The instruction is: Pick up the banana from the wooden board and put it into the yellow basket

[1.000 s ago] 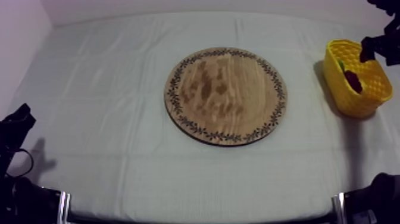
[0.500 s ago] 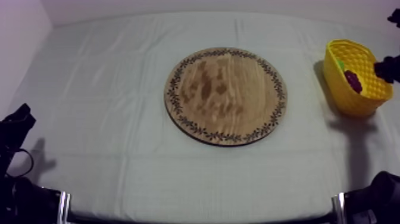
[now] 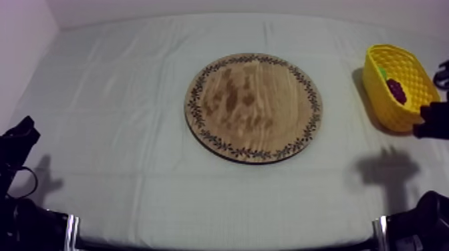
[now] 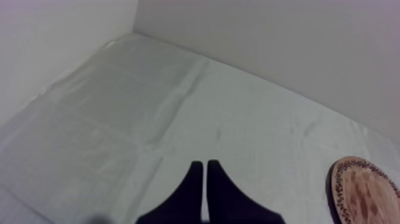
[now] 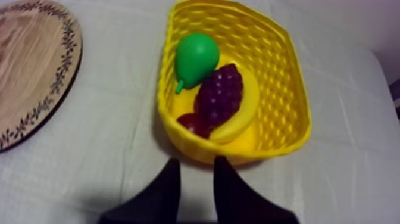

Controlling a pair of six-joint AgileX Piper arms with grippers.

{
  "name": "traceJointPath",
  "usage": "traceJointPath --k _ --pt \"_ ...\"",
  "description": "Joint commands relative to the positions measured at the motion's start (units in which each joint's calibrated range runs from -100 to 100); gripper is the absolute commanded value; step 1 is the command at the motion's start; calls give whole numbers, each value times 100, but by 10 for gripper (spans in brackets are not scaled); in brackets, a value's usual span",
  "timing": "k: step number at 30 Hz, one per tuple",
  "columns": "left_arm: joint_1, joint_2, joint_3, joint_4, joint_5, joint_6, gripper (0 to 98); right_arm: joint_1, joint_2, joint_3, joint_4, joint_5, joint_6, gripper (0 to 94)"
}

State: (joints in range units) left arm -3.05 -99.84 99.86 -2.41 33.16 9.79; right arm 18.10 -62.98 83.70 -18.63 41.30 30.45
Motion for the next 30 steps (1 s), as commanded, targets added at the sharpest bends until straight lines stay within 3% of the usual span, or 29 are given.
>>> traceJointPath --k 1,6,14,17,20,23,26,30 --pt "-2 2 3 -1 -1 0 1 0 -693 433 -86 18 277 124" --pt "-2 2 3 -1 -1 0 1 -58 -1441 792 -42 171 193 25" --pt "-2 2 3 -1 -1 0 1 -221 -2309 897 260 465 -576 4" --pt "-2 2 3 -1 -1 0 1 -376 -2638 979 620 566 -1126 4" --pt "-2 2 3 -1 -1 0 1 -552 -2986 1159 1095 520 -2124 4" --pt "-2 2 3 -1 -1 0 1 -727 -3183 1376 1440 152 -2588 5" --pt "-2 2 3 -1 -1 2 1 -808 -3250 1506 1597 -217 -2526 5" --pt "-2 2 3 -1 -1 1 1 -966 -3277 1563 1658 -351 -2031 5"
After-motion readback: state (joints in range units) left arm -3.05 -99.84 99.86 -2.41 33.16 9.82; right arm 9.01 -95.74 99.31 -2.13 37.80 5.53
